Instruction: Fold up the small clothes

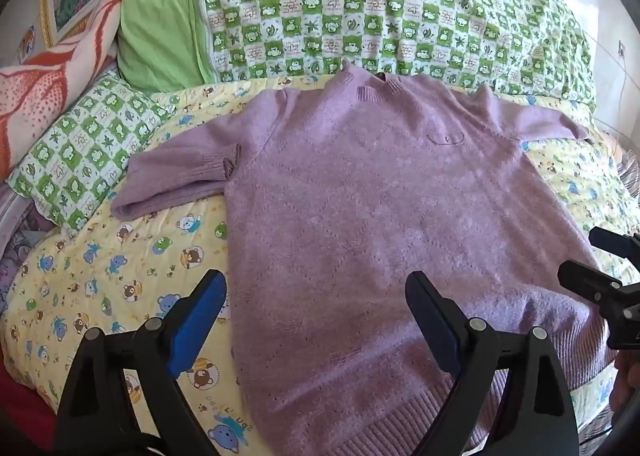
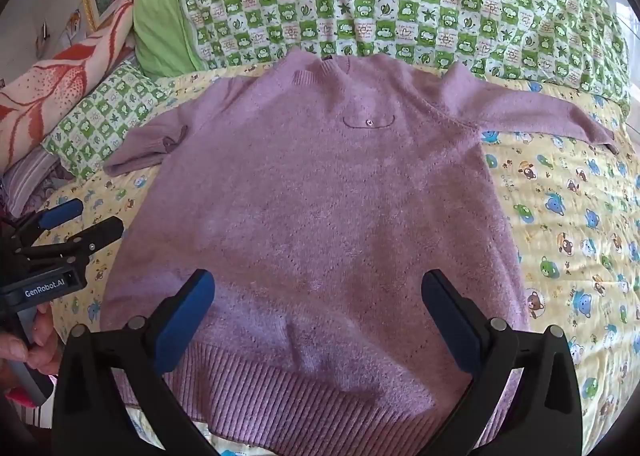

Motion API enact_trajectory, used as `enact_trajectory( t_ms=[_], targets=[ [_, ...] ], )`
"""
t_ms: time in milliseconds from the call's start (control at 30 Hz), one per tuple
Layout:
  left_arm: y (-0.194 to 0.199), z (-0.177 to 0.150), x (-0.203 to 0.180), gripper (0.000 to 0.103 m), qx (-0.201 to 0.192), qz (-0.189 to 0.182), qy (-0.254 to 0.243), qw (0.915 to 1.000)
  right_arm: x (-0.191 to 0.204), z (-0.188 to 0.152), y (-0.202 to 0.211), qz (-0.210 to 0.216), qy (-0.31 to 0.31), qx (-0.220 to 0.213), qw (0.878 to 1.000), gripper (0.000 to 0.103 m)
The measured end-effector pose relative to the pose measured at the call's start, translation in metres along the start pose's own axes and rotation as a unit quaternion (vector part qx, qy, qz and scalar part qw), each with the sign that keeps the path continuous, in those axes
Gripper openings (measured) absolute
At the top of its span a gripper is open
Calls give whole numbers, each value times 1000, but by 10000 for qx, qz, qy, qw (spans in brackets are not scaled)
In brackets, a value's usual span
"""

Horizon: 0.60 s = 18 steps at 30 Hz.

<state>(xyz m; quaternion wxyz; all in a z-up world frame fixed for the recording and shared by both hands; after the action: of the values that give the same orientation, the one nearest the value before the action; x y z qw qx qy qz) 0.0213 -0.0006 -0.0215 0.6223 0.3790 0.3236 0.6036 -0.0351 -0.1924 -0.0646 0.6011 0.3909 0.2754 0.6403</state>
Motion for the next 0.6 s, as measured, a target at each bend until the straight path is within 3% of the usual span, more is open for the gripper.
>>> enact_trajectory(
  t_ms=[600],
  targets=[
    [-1, 3, 0, 92, 42, -84, -77, 9999, 15, -1, -6, 57, 215, 54, 9997, 103]
  ],
)
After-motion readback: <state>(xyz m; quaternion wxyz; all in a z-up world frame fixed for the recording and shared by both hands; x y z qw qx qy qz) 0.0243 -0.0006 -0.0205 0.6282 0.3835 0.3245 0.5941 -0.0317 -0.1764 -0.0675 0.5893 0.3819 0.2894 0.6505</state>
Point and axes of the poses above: each gripper's, at about its wrist camera, not at the fingertips, and y roughly against the way its jaws point, x to its left, z to its top, the point moved 3 cm from there along -y, roughly the way its jaws point, and after that the axes turned 14 degrees about x, right-handed, at the moved point
